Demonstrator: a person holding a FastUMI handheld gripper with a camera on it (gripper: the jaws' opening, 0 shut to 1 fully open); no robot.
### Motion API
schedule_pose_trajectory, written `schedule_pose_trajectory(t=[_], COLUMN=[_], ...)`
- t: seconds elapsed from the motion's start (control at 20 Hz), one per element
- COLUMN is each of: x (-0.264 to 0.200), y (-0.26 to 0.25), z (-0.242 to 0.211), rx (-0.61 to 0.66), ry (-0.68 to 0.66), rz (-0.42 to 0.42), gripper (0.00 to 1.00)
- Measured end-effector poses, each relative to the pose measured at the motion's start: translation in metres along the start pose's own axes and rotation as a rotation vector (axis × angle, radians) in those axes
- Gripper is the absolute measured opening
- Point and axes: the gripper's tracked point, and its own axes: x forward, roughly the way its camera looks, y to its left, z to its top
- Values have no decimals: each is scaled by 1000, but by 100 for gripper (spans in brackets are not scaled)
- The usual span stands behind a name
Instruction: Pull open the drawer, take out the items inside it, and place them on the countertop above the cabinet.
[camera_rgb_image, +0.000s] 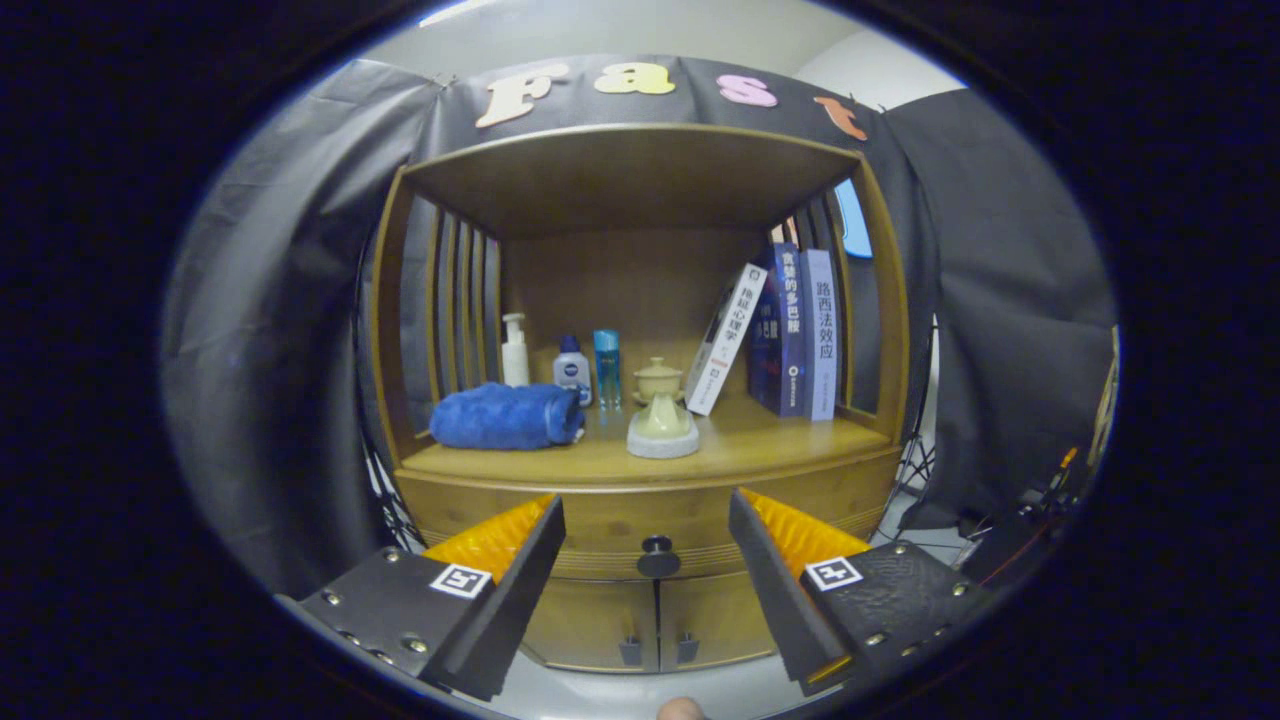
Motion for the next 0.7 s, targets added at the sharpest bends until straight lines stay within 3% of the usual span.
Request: schedule_pose_trajectory(t=[0.7], x=[-131], y=[-9], z=[100], rx=[-29], ry=[-71], rz=[19], gripper=[98])
